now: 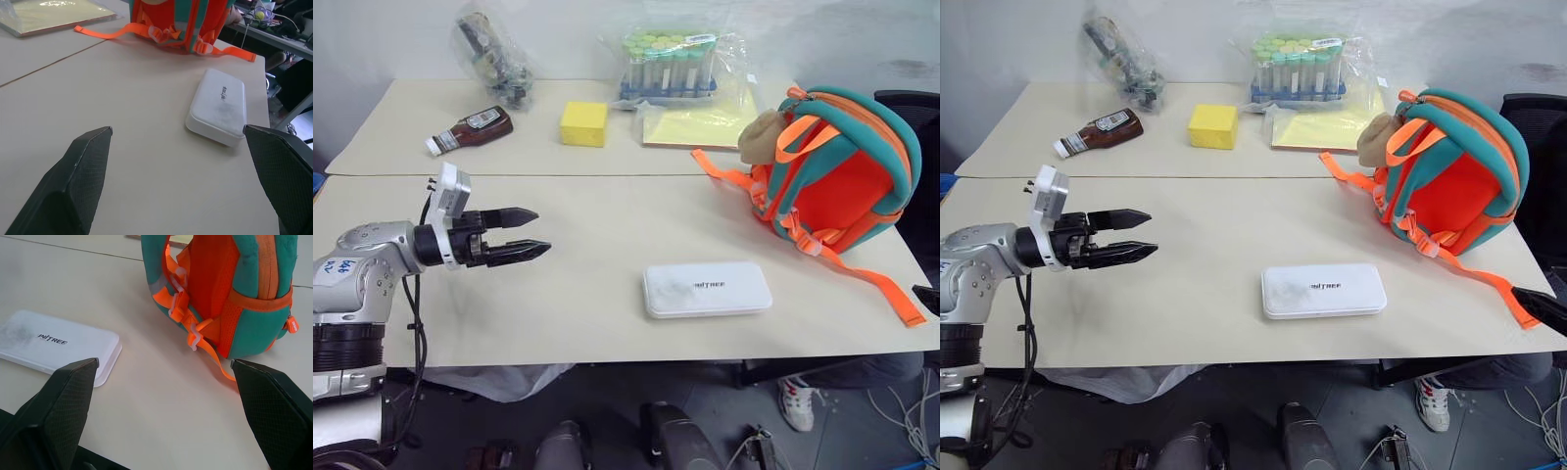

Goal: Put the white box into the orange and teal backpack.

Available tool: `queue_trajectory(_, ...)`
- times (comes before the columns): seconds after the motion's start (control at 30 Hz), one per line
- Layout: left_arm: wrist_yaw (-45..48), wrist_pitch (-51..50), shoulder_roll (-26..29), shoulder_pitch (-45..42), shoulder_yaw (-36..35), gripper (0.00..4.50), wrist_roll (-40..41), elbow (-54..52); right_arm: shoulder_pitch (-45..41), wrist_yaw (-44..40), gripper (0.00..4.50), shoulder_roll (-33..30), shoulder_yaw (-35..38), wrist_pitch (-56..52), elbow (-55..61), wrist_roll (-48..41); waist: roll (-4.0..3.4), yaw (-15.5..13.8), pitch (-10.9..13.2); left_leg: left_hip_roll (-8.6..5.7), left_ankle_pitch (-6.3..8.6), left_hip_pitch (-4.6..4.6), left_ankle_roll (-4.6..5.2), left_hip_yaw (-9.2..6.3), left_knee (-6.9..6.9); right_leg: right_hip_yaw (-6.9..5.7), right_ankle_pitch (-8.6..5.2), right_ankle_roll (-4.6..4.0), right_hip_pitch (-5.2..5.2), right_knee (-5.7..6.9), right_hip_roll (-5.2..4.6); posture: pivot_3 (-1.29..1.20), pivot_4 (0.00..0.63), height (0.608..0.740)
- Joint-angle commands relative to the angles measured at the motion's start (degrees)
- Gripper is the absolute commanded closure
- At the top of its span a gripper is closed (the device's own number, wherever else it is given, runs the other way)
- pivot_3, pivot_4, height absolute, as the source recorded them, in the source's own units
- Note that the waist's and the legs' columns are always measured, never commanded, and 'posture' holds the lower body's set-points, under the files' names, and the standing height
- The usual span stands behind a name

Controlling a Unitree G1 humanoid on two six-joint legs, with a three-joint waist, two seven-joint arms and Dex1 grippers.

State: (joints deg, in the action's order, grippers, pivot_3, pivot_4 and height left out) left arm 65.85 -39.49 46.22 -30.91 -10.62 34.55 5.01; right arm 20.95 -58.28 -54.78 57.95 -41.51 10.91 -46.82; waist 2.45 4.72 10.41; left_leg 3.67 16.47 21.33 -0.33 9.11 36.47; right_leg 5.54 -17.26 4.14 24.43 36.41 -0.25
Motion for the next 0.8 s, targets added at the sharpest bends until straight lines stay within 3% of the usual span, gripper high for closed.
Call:
queue_trajectory(0.03,-0.9,3.2,0.4,0.9,0.9,0.0,-2.2,-2.0,-0.2,0.4,0.06,0.6,0.7,0.5,1.0,0.4,0.0,0.0,0.0,0.0,0.0,0.0,-0.01,0.0,0.0,0.0,0.0,0.0,0.0,0.0,0.0,0.0,0.15,0.74)
queue_trajectory(0.43,-3.6,4.6,-2.6,1.2,3.9,0.0,-4.7,-3.2,-2.6,2.9,0.06,0.8,-2.5,2.3,2.4,3.9,0.0,0.0,0.0,-0.08,-0.07,-0.05,-0.02,-0.01,0.03,0.0,0.01,0.0,-0.02,0.09,-0.07,0.0,0.15,0.74)
queue_trajectory(0.57,-1.0,7.7,-2.5,2.2,9.0,0.0,-7.6,-5.5,-2.7,4.3,0.06,0.9,-8.6,6.9,4.4,9.7,0.0,0.1,0.0,-0.06,-0.06,-0.05,-0.05,0.0,0.03,0.0,0.0,0.0,-0.02,0.08,-0.05,0.0,0.15,0.74)
queue_trajectory(0.67,-2.9,7.6,-5.5,1.5,15.2,0.61,-11.2,-5.9,-7.9,9.5,0.69,1.8,-17.9,10.9,2.9,15.8,0.03,0.1,0.0,-0.07,-0.08,-0.1,-0.07,0.0,0.1,0.0,0.02,0.02,-0.08,0.1,-0.05,0.0,0.15,0.74)
queue_trajectory(0.8,-2.6,8.3,-8.1,-0.2,20.0,1.86,-14.1,-5.0,-10.7,9.1,2.09,1.8,-26.1,12.6,2.2,19.3,-0.03,0.0,0.0,-0.08,-0.04,0.0,0.02,-0.03,0.47,0.01,0.04,0.07,-0.08,0.27,-0.07,0.0,0.15,0.74)
